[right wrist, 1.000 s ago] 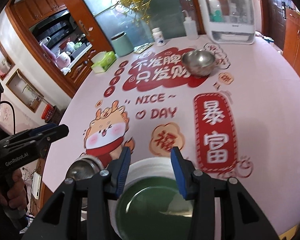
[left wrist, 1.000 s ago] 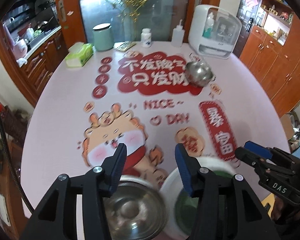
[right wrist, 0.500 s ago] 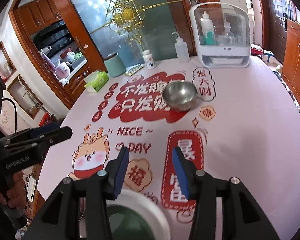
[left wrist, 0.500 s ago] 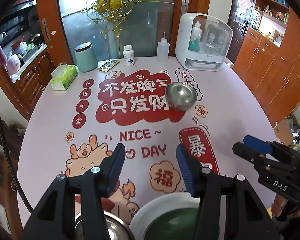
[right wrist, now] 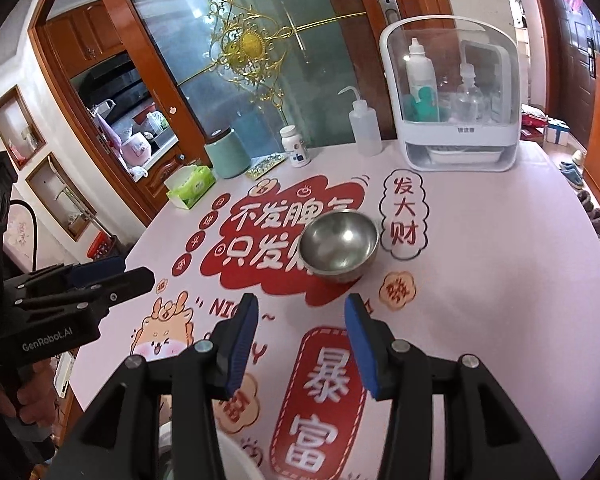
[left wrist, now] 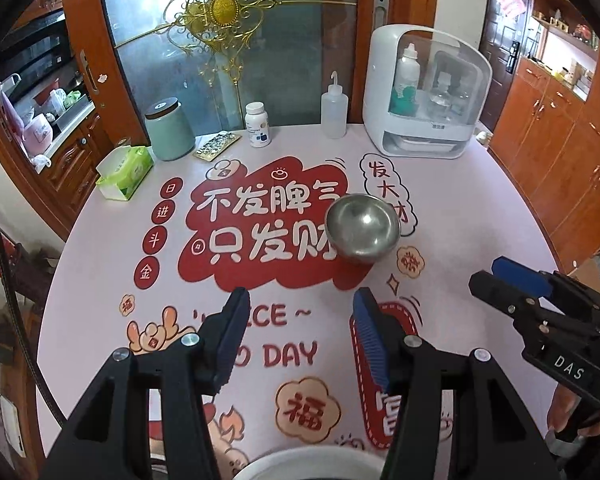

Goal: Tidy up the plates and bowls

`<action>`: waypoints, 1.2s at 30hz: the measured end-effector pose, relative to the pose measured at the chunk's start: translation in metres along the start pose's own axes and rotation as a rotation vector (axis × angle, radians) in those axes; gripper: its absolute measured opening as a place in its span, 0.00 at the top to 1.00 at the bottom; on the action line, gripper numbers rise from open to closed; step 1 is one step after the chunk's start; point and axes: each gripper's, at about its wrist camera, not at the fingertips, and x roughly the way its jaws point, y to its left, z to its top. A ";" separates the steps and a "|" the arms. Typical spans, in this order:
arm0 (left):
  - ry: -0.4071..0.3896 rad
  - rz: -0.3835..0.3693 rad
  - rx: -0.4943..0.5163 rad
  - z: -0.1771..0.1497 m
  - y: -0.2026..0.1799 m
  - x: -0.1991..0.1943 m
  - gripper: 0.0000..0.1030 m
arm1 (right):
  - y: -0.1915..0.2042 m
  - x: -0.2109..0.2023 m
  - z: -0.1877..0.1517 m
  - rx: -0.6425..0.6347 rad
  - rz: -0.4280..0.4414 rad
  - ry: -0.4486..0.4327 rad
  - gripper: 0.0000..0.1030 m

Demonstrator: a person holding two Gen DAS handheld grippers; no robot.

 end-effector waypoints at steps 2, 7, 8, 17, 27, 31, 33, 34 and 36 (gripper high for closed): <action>0.012 0.016 -0.003 0.008 -0.004 0.010 0.49 | -0.010 0.008 0.009 0.000 0.001 -0.002 0.56; 0.033 0.042 -0.004 0.025 -0.009 0.034 0.49 | -0.033 0.028 0.028 0.025 0.015 -0.011 0.56; 0.038 0.045 -0.006 0.029 -0.010 0.040 0.49 | -0.037 0.033 0.032 0.031 0.016 -0.012 0.56; 0.062 0.048 -0.014 0.068 -0.016 0.087 0.49 | -0.058 0.076 0.051 0.058 0.036 0.013 0.56; 0.140 0.015 -0.046 0.075 -0.025 0.148 0.49 | -0.073 0.125 0.041 0.114 0.071 0.110 0.56; 0.181 0.008 -0.063 0.070 -0.026 0.173 0.49 | -0.085 0.145 0.036 0.166 0.094 0.158 0.56; 0.200 0.002 -0.072 0.066 -0.026 0.186 0.49 | -0.089 0.152 0.033 0.185 0.097 0.172 0.56; 0.206 -0.001 -0.075 0.065 -0.026 0.190 0.49 | -0.090 0.155 0.033 0.191 0.099 0.177 0.56; 0.221 -0.005 -0.082 0.061 -0.025 0.200 0.49 | -0.093 0.164 0.030 0.201 0.109 0.193 0.56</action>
